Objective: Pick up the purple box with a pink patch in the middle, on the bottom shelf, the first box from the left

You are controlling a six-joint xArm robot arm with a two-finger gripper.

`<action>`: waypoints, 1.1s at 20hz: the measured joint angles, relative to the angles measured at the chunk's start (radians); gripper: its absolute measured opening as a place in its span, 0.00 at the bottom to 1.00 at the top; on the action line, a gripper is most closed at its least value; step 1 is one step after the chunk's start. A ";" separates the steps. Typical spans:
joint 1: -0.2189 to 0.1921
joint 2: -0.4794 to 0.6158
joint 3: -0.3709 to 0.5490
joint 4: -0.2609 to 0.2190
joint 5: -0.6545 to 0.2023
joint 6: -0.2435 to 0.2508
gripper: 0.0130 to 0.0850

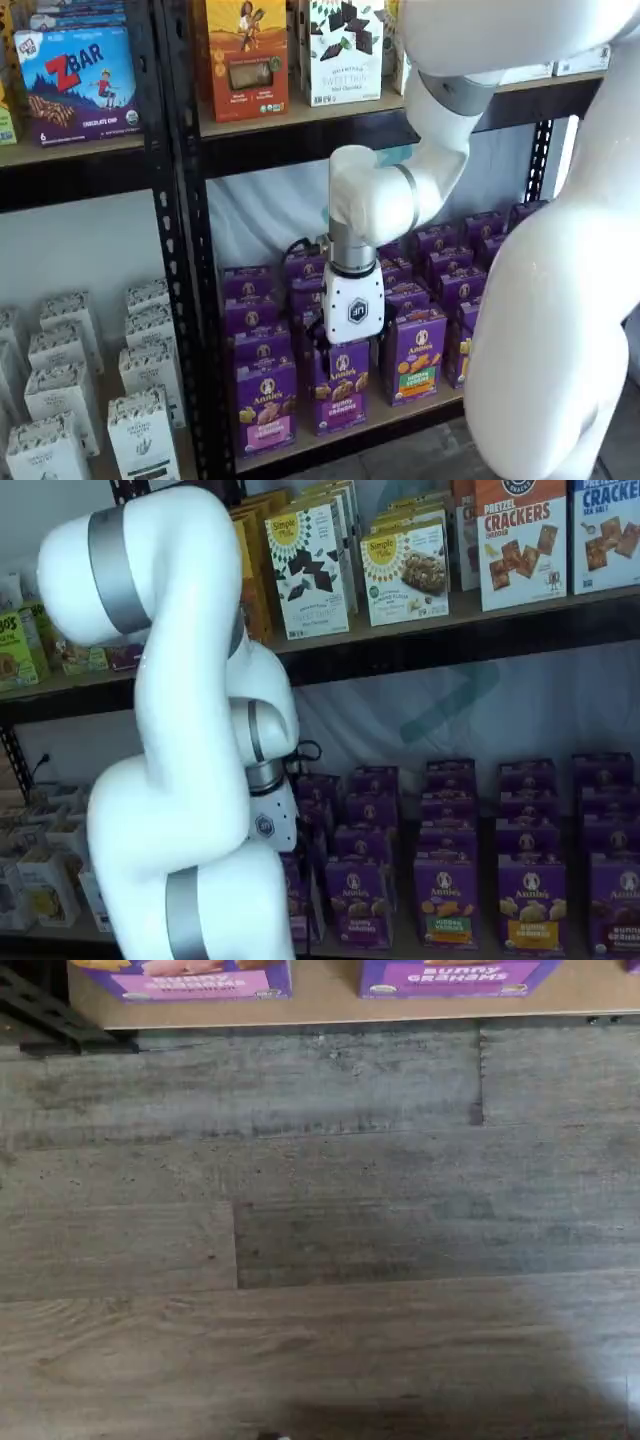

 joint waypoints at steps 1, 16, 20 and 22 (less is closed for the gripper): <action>0.001 0.012 -0.005 -0.003 -0.008 0.003 1.00; 0.011 0.132 -0.062 -0.015 -0.067 0.023 1.00; 0.017 0.162 -0.078 -0.022 -0.079 0.034 1.00; 0.022 0.176 -0.084 -0.021 -0.090 0.038 1.00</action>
